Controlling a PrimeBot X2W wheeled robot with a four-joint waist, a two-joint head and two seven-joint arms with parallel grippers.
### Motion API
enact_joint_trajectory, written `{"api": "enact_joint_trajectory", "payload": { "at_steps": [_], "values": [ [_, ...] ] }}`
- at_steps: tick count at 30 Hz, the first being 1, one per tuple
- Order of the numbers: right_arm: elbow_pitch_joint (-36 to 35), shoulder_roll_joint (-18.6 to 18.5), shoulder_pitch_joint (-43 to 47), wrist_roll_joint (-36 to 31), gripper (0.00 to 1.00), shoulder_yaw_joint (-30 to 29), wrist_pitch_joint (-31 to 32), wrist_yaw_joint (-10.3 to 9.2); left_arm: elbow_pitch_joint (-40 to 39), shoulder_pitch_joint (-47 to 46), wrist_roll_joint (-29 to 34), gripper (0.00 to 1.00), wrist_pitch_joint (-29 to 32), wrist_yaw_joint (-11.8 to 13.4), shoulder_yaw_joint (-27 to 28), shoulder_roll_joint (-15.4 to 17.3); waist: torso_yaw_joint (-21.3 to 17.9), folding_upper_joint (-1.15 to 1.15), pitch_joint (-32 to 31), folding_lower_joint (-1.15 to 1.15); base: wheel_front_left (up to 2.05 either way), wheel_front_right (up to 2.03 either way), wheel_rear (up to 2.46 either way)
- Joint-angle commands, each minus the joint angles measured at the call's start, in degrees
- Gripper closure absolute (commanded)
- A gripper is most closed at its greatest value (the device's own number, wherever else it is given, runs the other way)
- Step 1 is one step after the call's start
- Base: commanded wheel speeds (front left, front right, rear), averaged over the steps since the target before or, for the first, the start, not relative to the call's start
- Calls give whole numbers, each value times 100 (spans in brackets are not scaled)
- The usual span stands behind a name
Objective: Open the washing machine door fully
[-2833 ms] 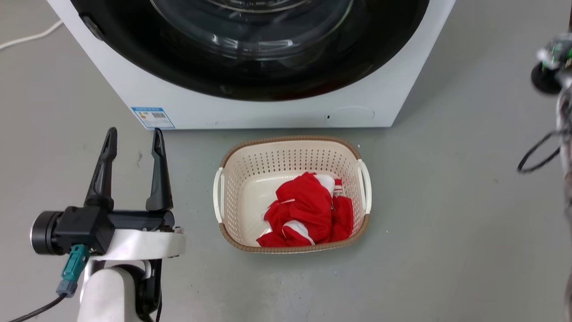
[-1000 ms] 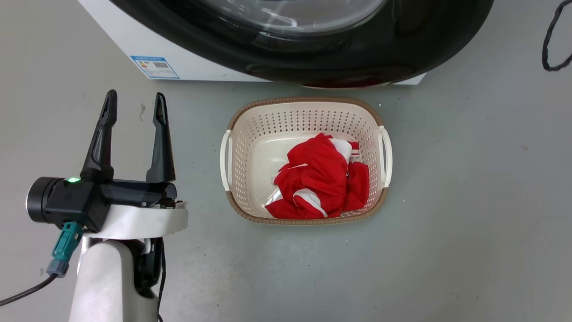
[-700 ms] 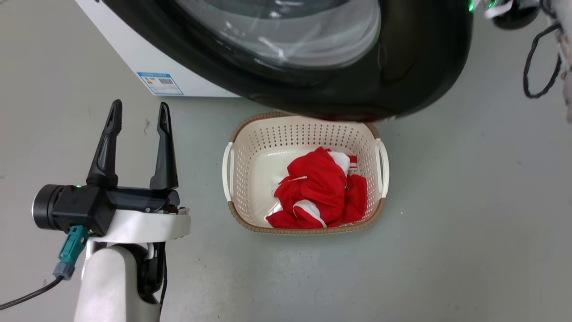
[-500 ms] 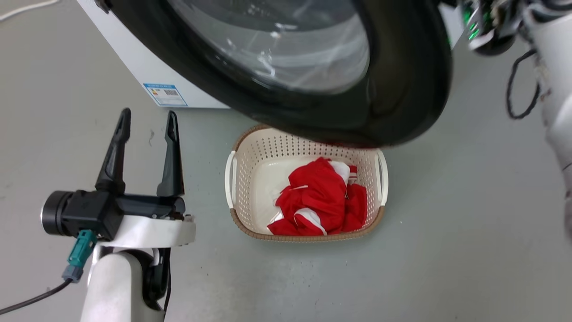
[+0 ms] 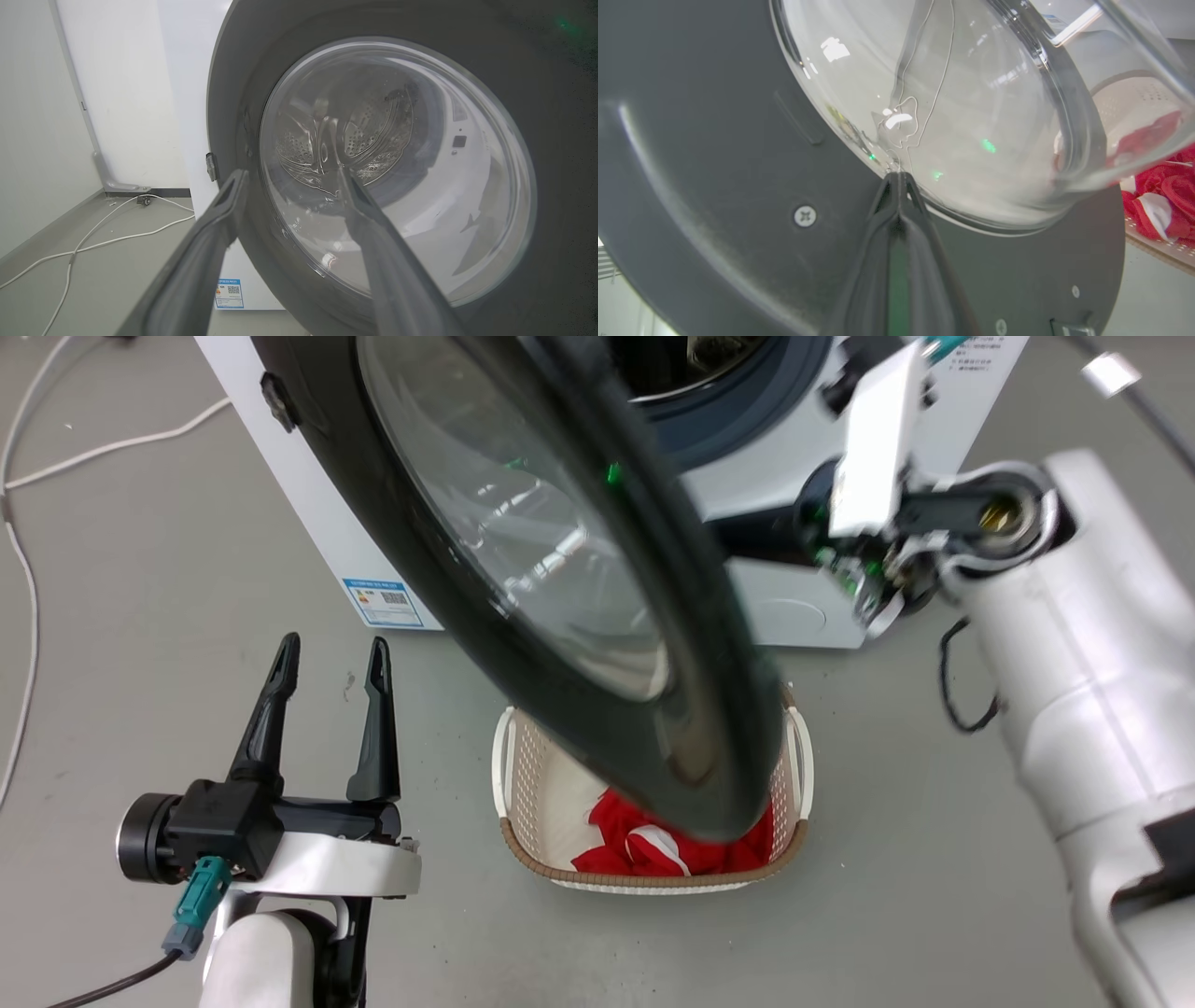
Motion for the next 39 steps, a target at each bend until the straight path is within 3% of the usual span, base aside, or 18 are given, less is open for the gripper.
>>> {"api": "enact_joint_trajectory", "payload": {
  "at_steps": [1, 3, 12, 21, 27, 34, 37, 38, 39],
  "values": [
    [-220, 87, 266, 53, 100, 63, 72, -2, 10, 76, -15, 0, -14, 38, -14, -3, 28, 0, -82, 0, 0, 0, 0],
    [-666, 175, 648, 112, 100, 169, 120, -2, 39, 133, -53, 0, -14, 62, -62, -4, 40, 0, -153, 0, 0, 0, 0],
    [-1409, 271, 1288, 310, 100, 580, -42, -2, 69, 212, -94, 0, -14, 101, -103, -3, 12, 0, -281, 0, 0, 0, 0],
    [-2237, 266, 1820, 448, 100, 1029, -690, -2, 80, 314, -140, 0, -14, 154, -98, -3, -80, 0, -379, 0, 0, 0, 0],
    [-2789, 188, 2316, 32, 100, 860, -1776, -1, 141, 388, -104, 0, -14, 157, -51, -3, -183, 0, -523, 0, 0, 0, 0],
    [-3184, -64, 3178, -417, 100, 128, -3535, -1, 198, 591, -47, 0, -14, 149, 32, -3, -260, 0, -777, 0, 0, 0, 0],
    [-3274, -186, 3615, -664, 54, -181, -4252, -1, 223, 683, -47, 0, -14, 150, 72, -2, -296, 0, -878, 0, 0, 0, 0],
    [-3302, -223, 3771, -766, 9, -264, -4479, -1, 227, 716, -44, 0, -14, 152, 83, -3, -310, 0, -907, 0, 0, 0, 0],
    [-3348, -231, 3913, -852, 0, -323, -4677, -1, 232, 742, -39, 0, -14, 152, 93, -4, -324, 0, -926, 0, 0, 0, 0]
  ]
}}
